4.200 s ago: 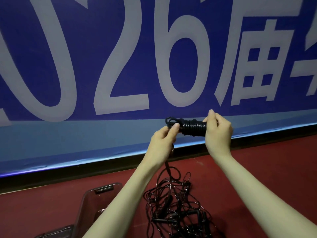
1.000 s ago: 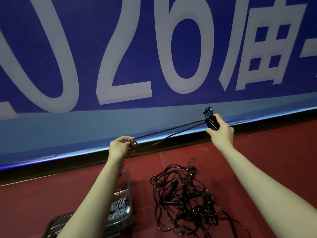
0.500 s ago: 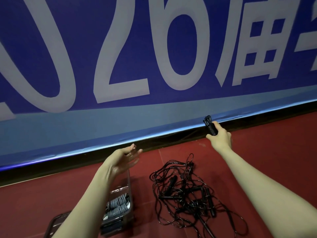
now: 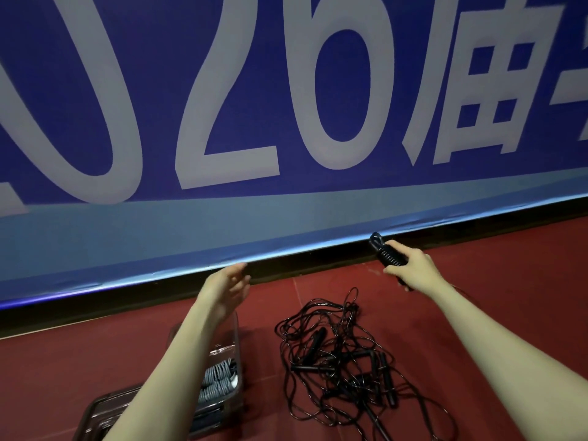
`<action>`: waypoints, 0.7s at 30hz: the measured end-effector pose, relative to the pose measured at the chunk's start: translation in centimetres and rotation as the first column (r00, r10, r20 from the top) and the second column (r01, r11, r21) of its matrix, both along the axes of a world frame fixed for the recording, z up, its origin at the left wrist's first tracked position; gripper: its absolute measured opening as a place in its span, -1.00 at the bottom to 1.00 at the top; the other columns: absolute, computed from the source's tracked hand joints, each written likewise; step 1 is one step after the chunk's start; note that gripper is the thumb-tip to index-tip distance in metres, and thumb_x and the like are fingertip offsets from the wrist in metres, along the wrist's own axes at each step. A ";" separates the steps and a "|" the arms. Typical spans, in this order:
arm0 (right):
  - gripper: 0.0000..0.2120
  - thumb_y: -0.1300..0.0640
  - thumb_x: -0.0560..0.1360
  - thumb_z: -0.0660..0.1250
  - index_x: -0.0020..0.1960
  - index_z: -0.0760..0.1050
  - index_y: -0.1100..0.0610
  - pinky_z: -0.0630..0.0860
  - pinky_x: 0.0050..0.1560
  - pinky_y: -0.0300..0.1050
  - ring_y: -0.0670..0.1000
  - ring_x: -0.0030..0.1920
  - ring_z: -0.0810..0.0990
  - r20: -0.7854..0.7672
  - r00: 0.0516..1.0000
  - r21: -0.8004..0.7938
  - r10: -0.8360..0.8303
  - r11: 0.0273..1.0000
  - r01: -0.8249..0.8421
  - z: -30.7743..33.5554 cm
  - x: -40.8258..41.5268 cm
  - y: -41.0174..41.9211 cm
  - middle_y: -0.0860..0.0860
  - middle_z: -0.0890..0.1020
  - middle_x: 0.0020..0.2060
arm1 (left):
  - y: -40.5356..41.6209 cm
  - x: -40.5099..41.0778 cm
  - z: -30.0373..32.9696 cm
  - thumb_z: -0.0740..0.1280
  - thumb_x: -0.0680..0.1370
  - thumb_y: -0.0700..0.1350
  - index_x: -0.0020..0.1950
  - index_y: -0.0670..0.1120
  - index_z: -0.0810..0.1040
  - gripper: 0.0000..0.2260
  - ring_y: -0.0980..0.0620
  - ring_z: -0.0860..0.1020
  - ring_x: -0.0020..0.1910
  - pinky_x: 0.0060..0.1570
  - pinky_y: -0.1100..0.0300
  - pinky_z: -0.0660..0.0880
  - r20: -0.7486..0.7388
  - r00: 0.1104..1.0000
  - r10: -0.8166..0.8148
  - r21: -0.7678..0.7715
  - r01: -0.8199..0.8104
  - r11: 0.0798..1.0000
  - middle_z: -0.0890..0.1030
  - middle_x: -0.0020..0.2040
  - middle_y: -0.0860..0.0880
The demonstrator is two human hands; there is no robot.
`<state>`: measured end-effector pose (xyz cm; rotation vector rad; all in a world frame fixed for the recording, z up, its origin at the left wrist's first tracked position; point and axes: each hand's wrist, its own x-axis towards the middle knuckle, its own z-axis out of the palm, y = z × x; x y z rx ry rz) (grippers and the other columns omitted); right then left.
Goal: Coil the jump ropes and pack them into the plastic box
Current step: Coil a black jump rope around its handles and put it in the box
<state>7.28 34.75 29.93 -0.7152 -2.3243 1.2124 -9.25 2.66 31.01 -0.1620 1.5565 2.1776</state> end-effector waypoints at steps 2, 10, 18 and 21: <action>-0.43 0.36 0.37 0.46 0.24 0.50 -0.12 0.45 -0.56 -0.19 0.01 -0.53 0.49 0.029 0.995 -0.106 0.100 0.990 -0.096 0.6 -0.2 -0.4 0.10 0.63 -0.28 | 0.8 0.7 -0.7 0.30 0.58 -0.21 -0.06 -0.11 0.58 -0.92 0.09 0.53 -0.24 -0.18 0.21 0.46 -0.063 0.994 -0.094 -0.195 0.080 0.977 0.51 -0.21 0.00; -0.54 0.35 0.47 0.35 0.29 0.51 -0.03 0.33 -0.56 -0.25 0.01 -0.46 0.45 -0.063 0.904 -0.524 0.423 0.757 -0.391 4.1 -0.8 -2.0 0.14 0.57 -0.32 | 3.4 1.8 -0.4 0.19 0.61 -0.28 -0.04 -0.09 0.59 -0.80 0.12 0.52 -0.30 -0.27 0.28 0.38 -0.330 0.913 -0.242 -0.340 0.125 0.932 0.60 -0.17 -0.01; -0.56 0.24 0.42 0.33 0.29 0.44 0.09 0.26 -0.65 -0.35 -0.10 -0.53 0.41 -0.225 0.777 -0.690 0.588 0.467 -0.553 6.9 -1.8 -4.9 0.11 0.52 -0.31 | 5.0 3.2 1.3 0.11 0.60 -0.29 0.25 -0.04 0.54 -0.66 0.19 0.48 0.20 0.17 0.28 0.31 -0.538 0.748 -0.388 -0.430 0.153 0.890 0.57 0.22 0.08; -0.57 0.19 0.37 0.31 0.24 0.45 0.11 0.25 -0.68 -0.36 -0.11 -0.56 0.39 -0.292 0.766 -0.736 0.572 0.378 -0.562 7.7 -1.9 -5.7 0.11 0.51 -0.33 | 5.7 3.6 1.7 0.10 0.62 -0.28 0.25 -0.03 0.55 -0.67 0.19 0.48 0.23 0.18 0.29 0.32 -0.555 0.700 -0.449 -0.452 0.199 0.869 0.58 0.22 0.09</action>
